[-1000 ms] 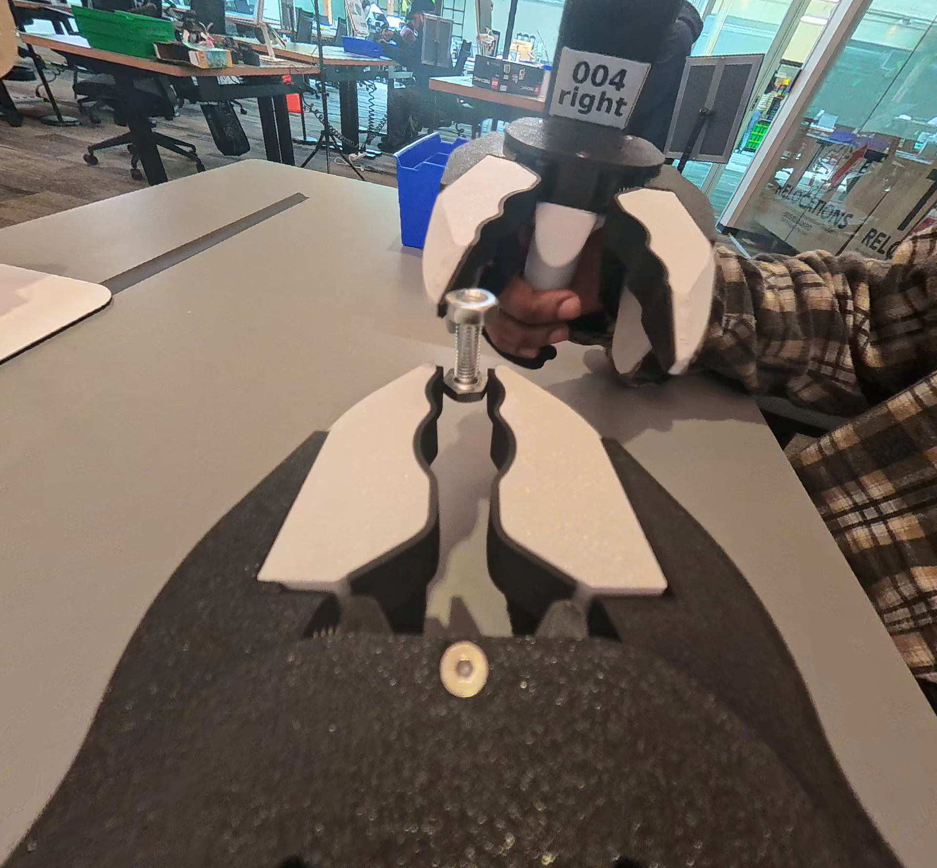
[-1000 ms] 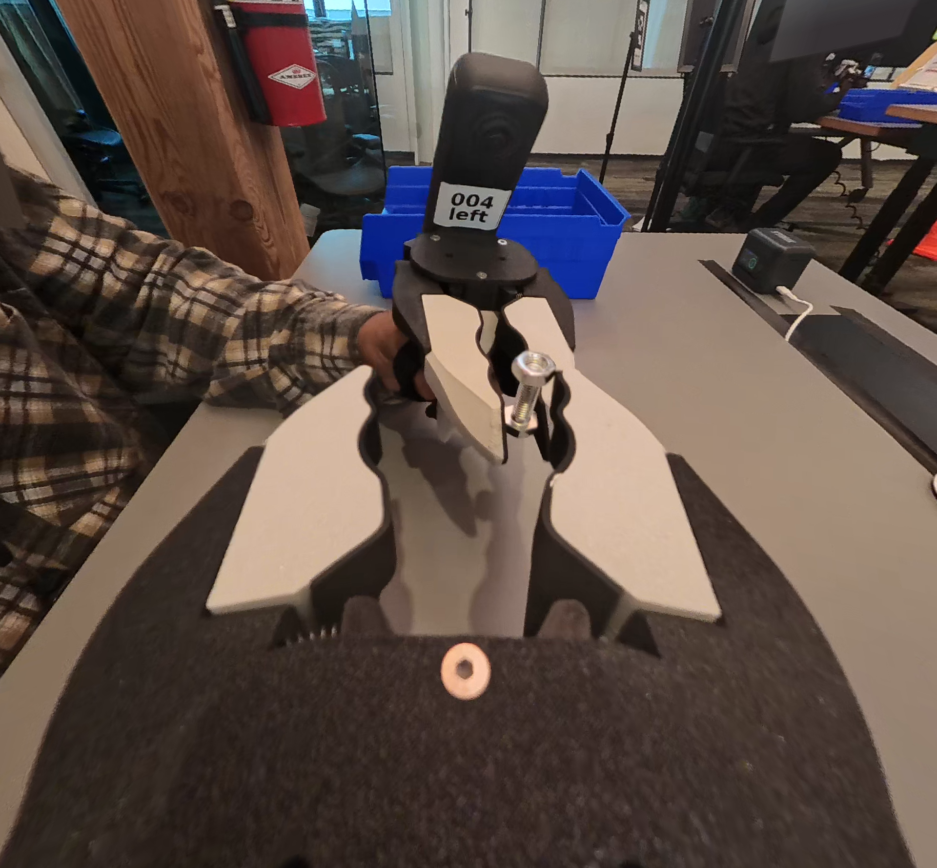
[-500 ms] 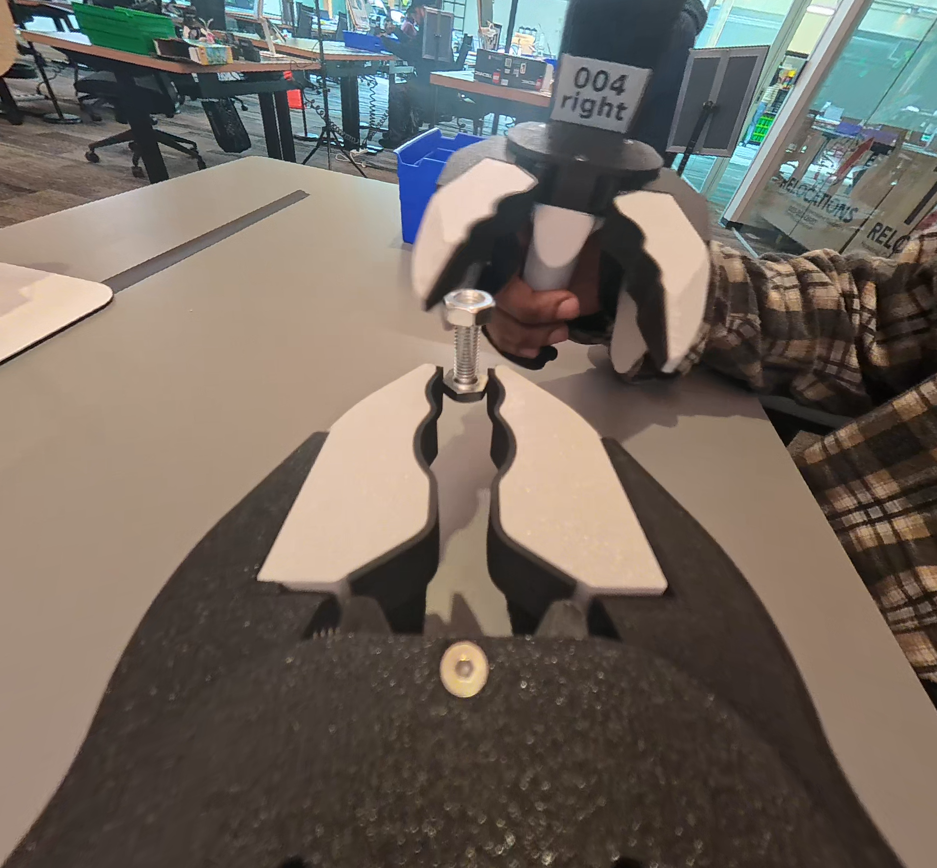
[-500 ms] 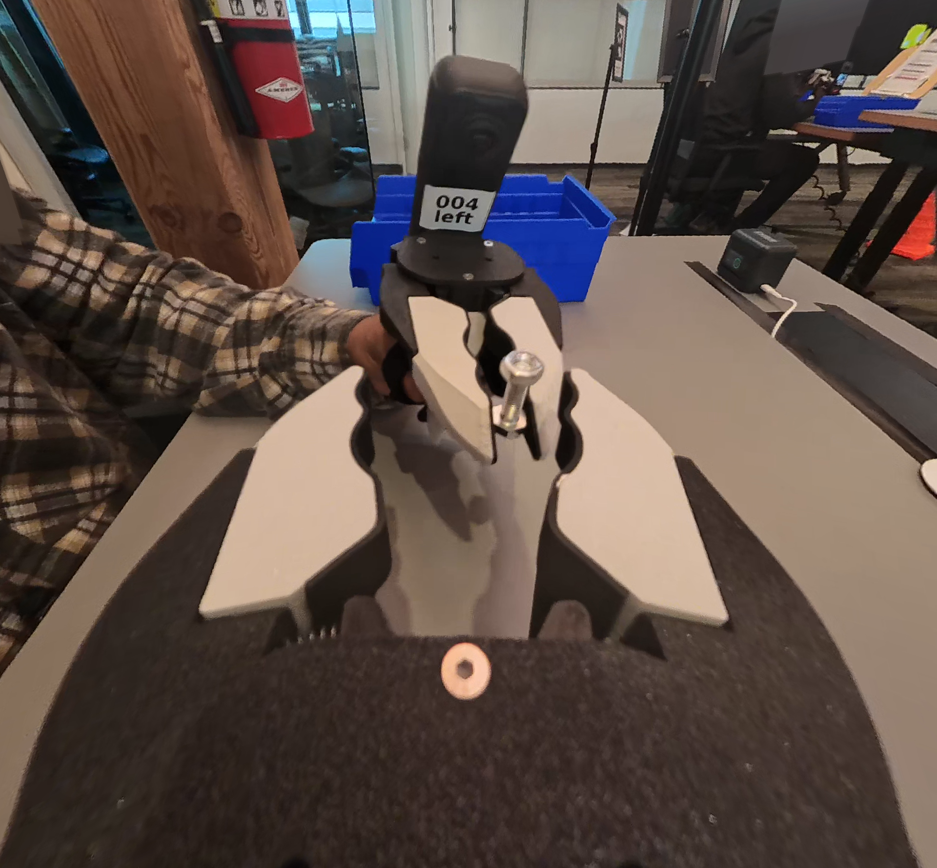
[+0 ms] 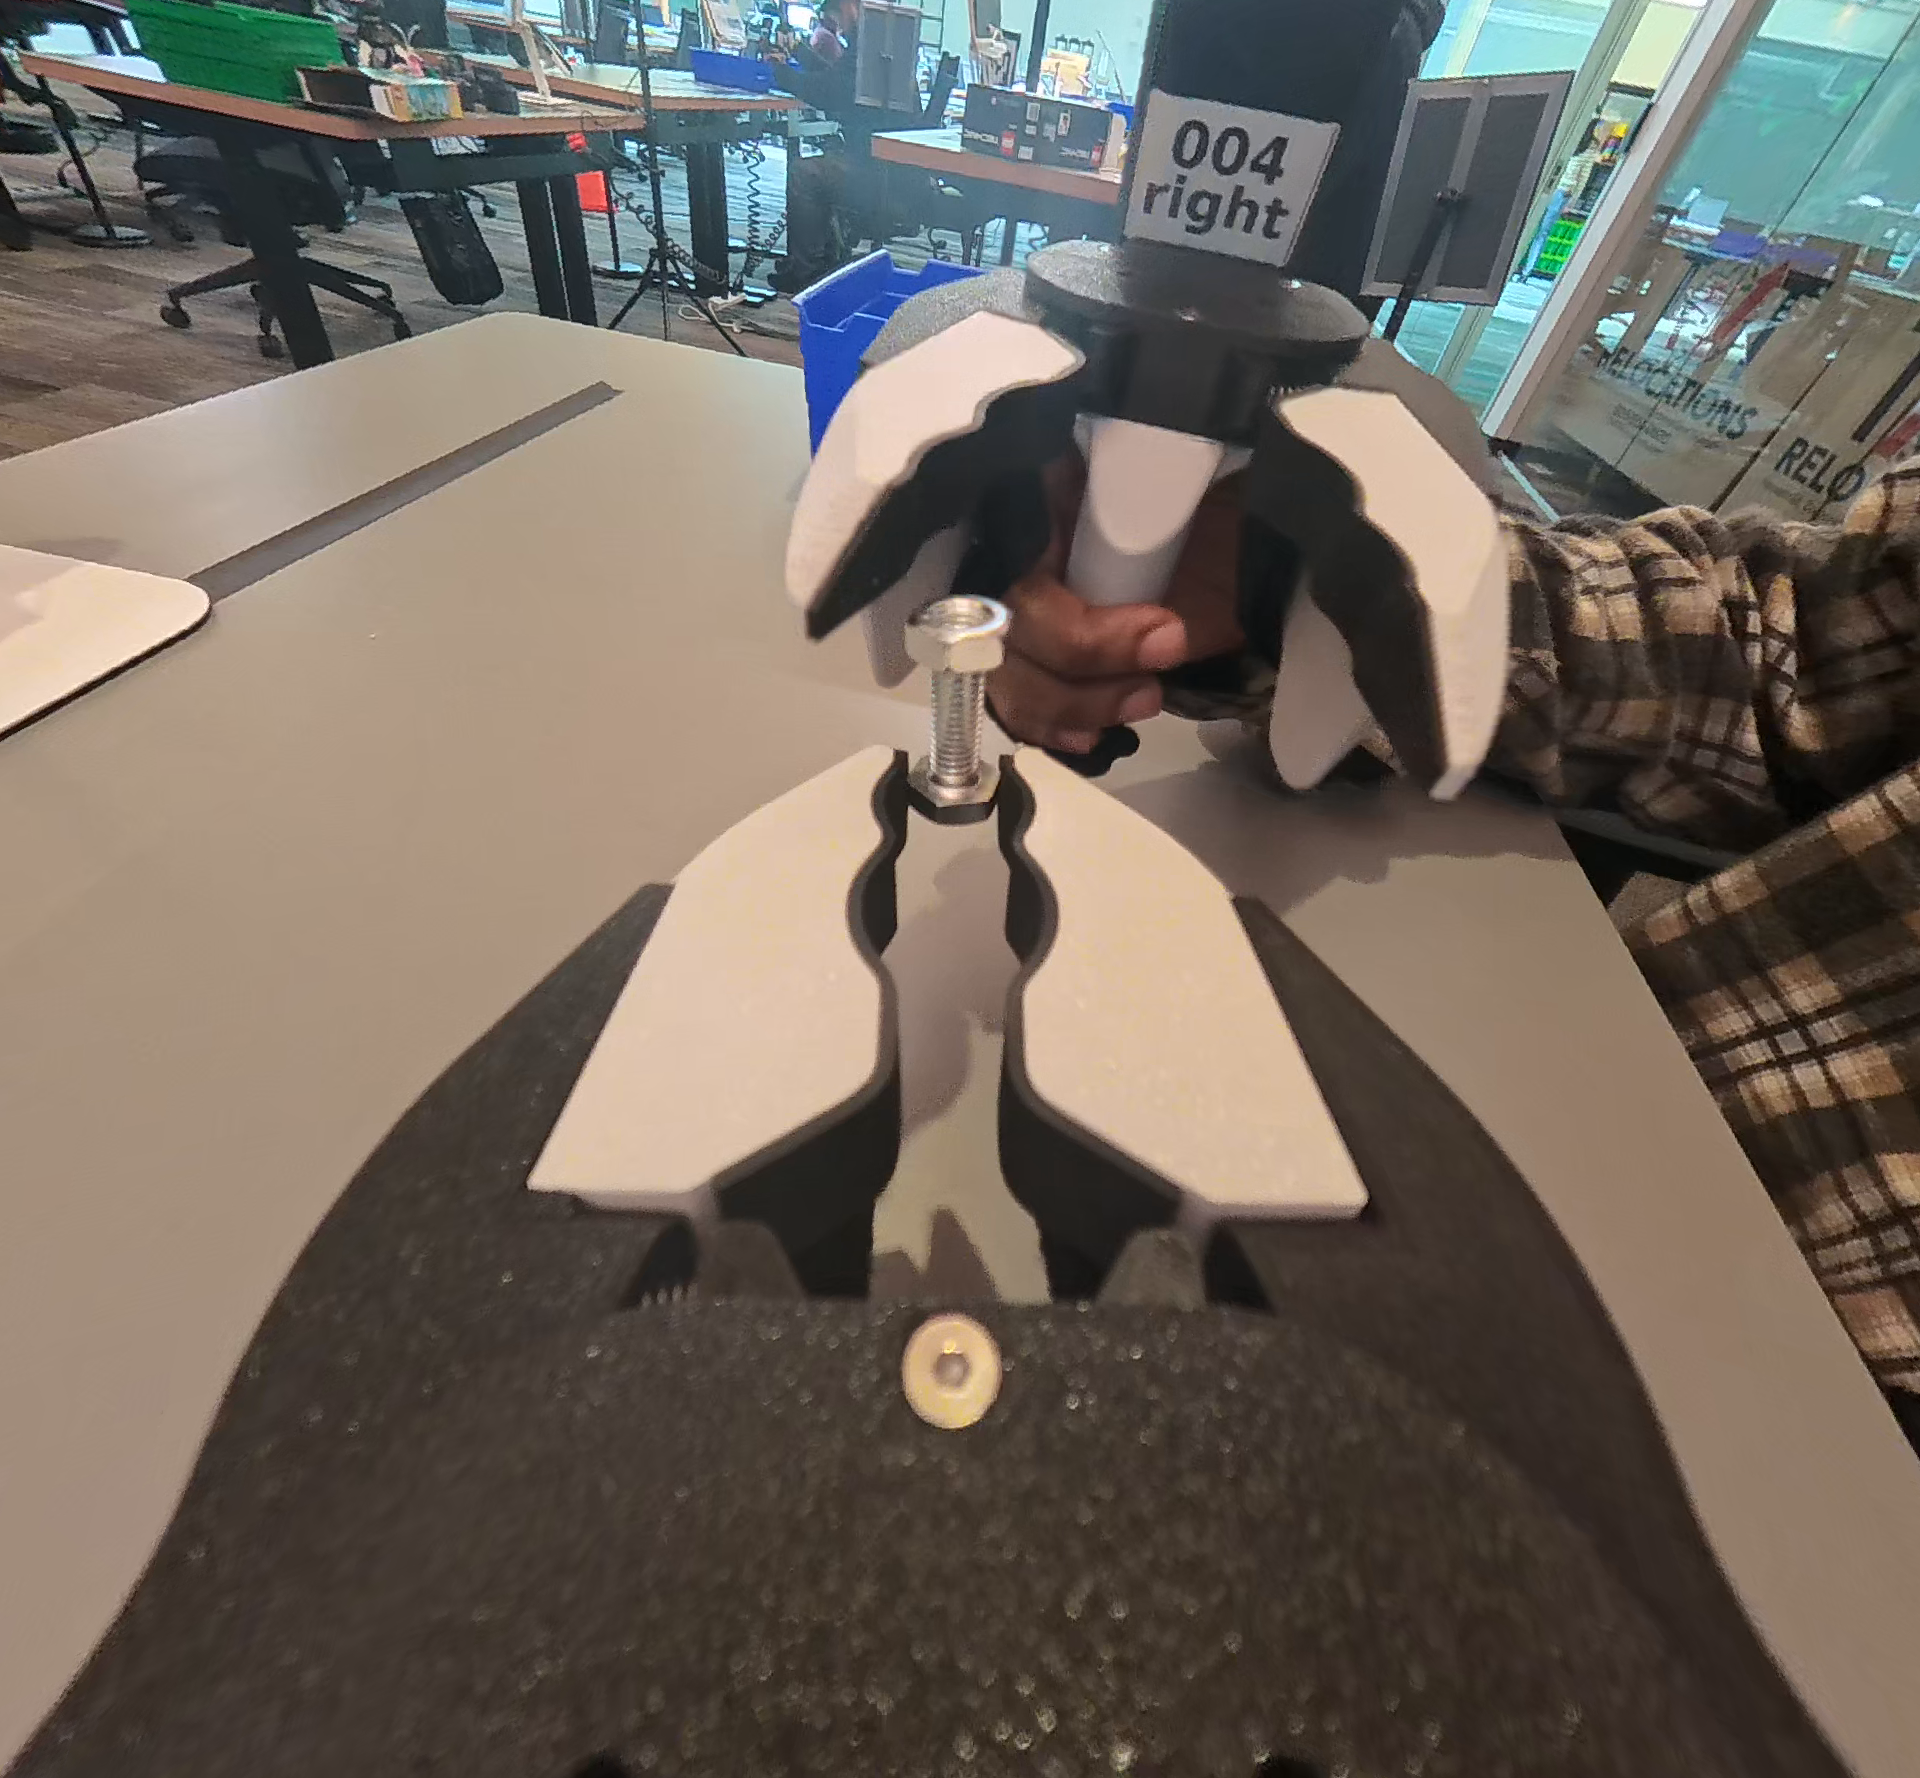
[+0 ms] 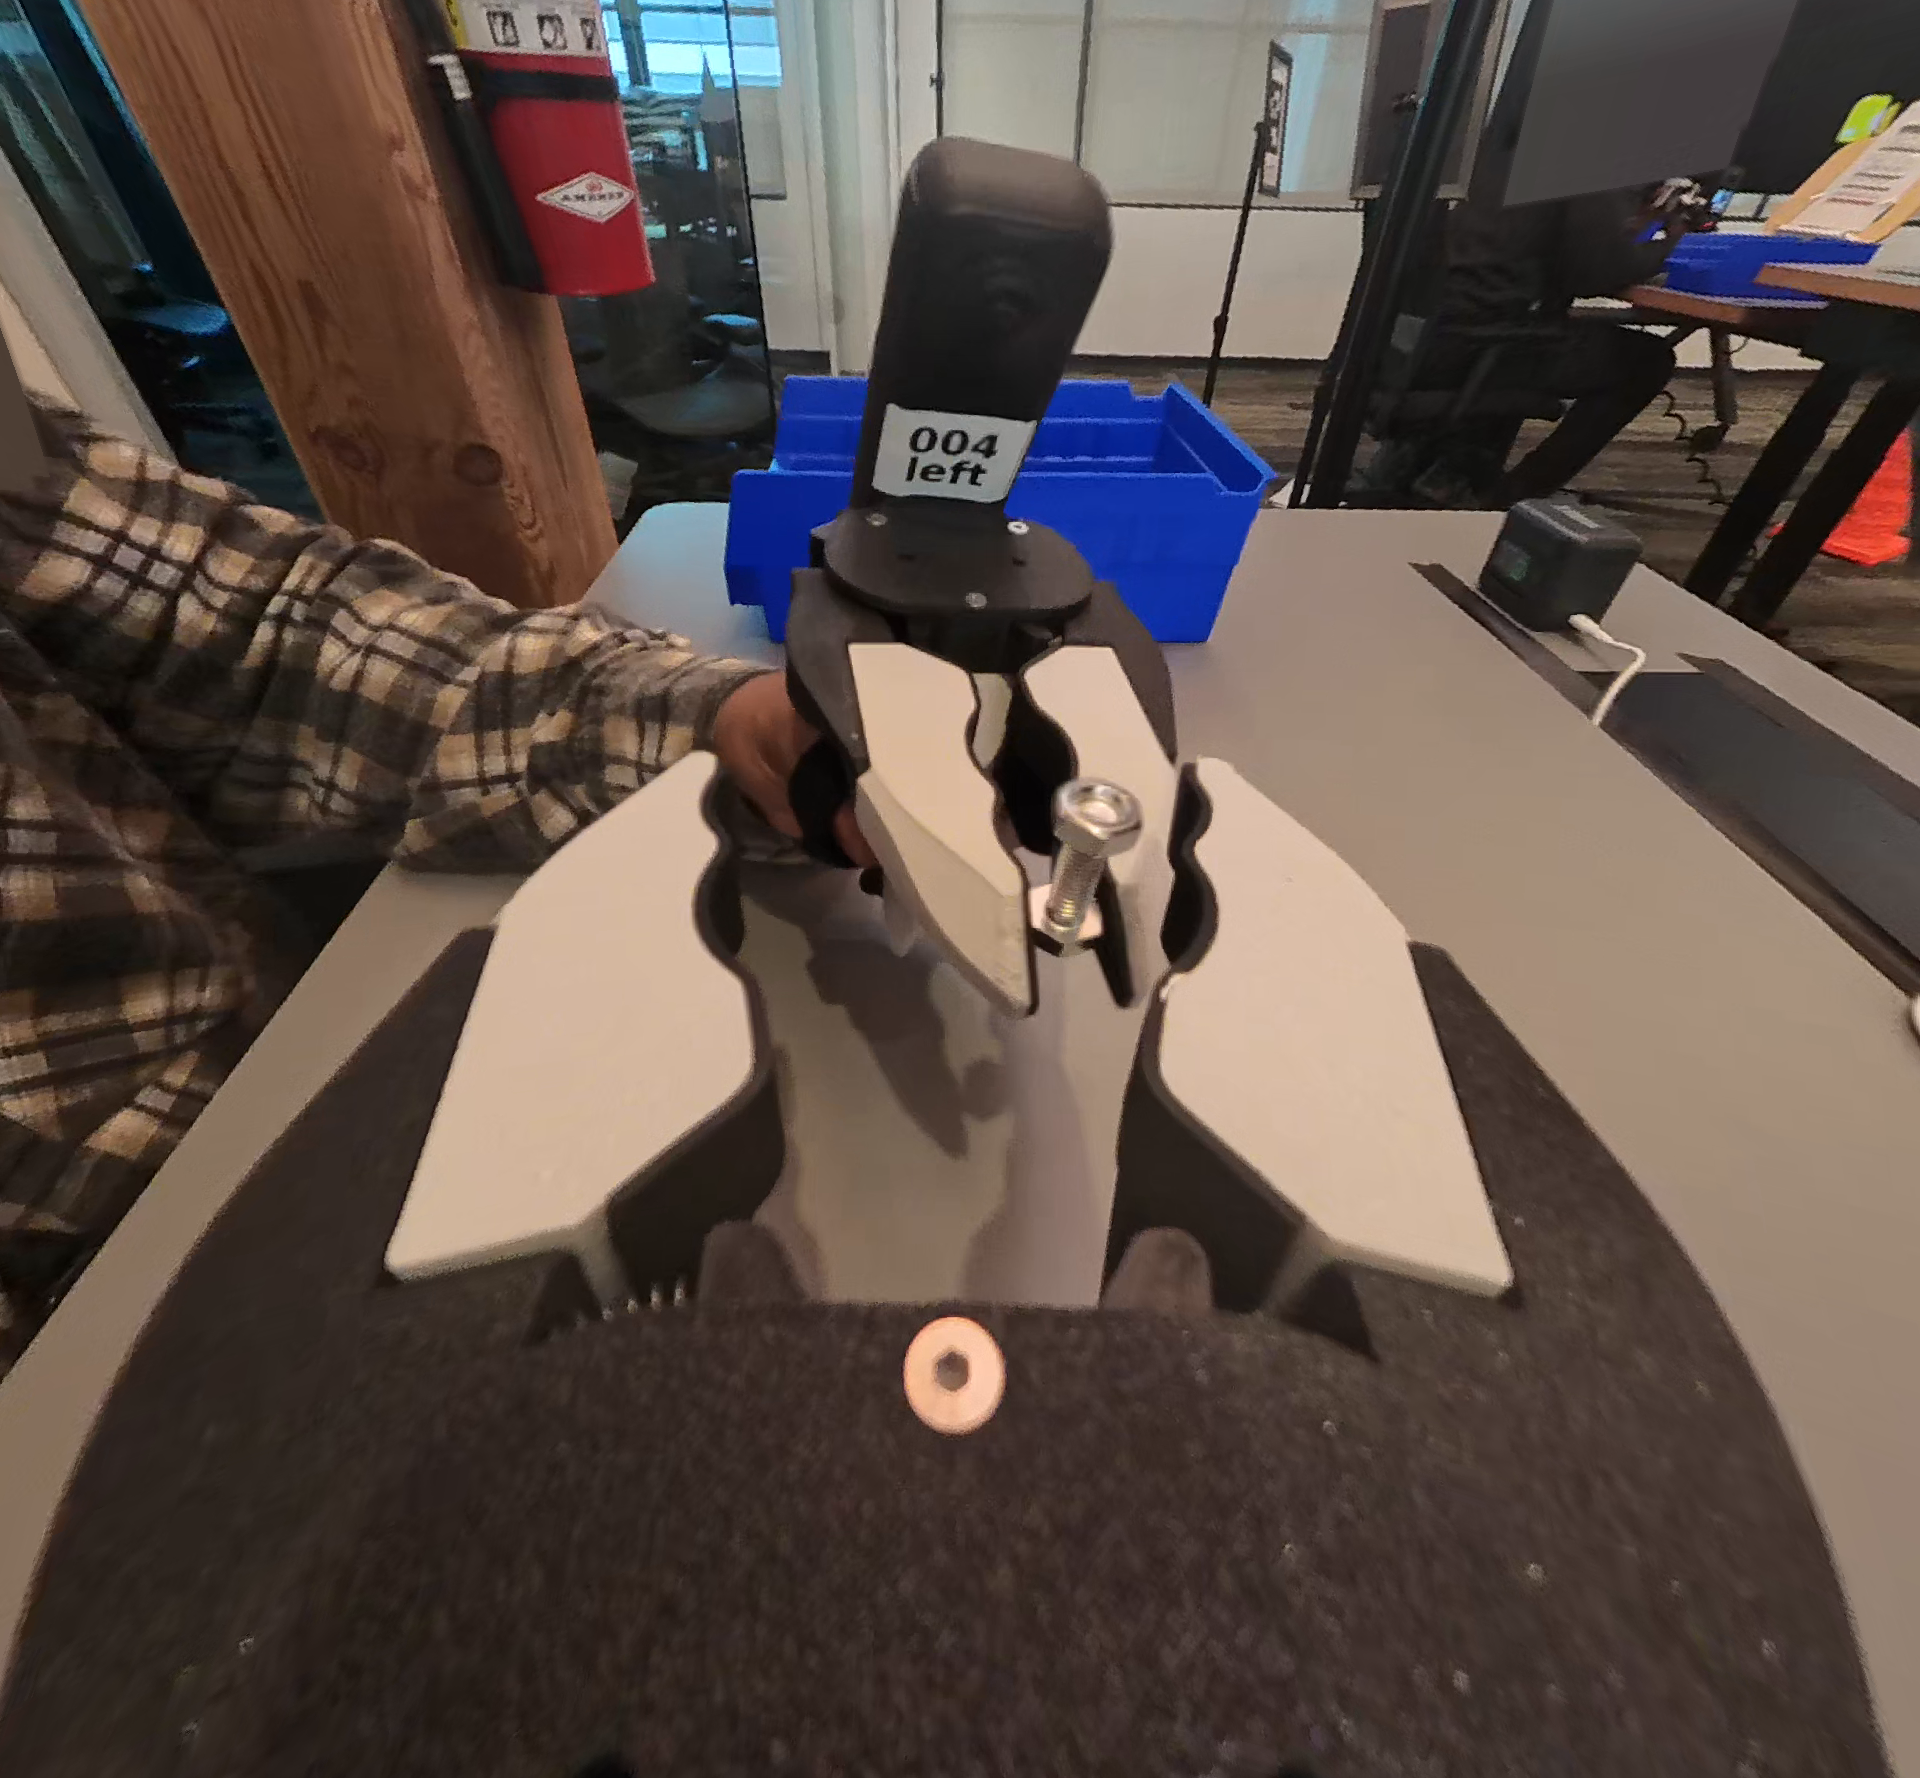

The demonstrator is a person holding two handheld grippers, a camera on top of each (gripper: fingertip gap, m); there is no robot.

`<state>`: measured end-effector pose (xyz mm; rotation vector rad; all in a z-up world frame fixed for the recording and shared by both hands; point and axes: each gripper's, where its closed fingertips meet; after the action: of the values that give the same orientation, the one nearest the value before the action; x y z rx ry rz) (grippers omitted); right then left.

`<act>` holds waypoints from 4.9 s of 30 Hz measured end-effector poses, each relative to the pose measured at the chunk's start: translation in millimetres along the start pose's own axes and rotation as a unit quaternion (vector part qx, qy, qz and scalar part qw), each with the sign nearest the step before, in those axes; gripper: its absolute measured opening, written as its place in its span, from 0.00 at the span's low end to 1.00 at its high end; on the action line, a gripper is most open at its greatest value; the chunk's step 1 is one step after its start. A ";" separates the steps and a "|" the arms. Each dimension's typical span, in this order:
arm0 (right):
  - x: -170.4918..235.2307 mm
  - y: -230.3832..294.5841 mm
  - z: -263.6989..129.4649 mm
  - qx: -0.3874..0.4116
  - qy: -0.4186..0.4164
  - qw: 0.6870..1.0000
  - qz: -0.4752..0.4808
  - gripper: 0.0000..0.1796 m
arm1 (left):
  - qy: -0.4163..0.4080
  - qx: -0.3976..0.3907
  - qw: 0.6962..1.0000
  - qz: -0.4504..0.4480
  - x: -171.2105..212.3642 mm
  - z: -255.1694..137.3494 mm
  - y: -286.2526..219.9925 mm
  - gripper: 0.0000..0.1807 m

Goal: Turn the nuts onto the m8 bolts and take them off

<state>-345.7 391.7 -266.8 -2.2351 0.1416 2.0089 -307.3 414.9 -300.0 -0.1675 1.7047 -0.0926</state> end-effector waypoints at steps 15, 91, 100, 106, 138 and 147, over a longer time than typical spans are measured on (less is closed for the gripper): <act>3.0 9.2 -3.9 0.018 0.001 1.000 -0.012 0.48 | -0.005 -0.011 1.000 -0.009 -1.5 -4.9 4.5 0.09; 5.4 26.5 -21.5 -0.021 -0.010 0.999 -0.034 0.47 | 0.035 0.052 0.998 -0.027 1.3 7.6 -24.0 0.08; 6.5 27.7 -17.9 -0.028 -0.006 0.999 -0.036 0.48 | 0.027 0.061 0.997 -0.029 -1.7 9.0 -27.2 0.08; -10.0 15.7 -29.0 0.002 -0.048 0.999 -0.023 0.46 | 0.023 0.062 0.997 -0.033 -3.1 7.2 -26.4 0.08; -4.3 26.2 -16.7 -0.021 -0.022 0.999 -0.039 0.50 | 0.011 0.075 0.996 -0.036 -8.6 8.4 -31.9 0.08; -9.2 24.6 -20.4 -0.017 -0.031 0.999 -0.037 0.51 | 0.010 0.077 0.996 -0.036 -8.6 9.0 -32.5 0.08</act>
<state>-330.5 364.0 -256.5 -2.1597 0.0178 2.0539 -295.5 384.6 -287.7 -0.1131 1.7046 -0.2803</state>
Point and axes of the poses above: each gripper's, where its closed fingertips meet, z out along the fingers, x out of its underside, y = z × x across the jaws, and after that the axes turned 8 degrees about x, right-handed
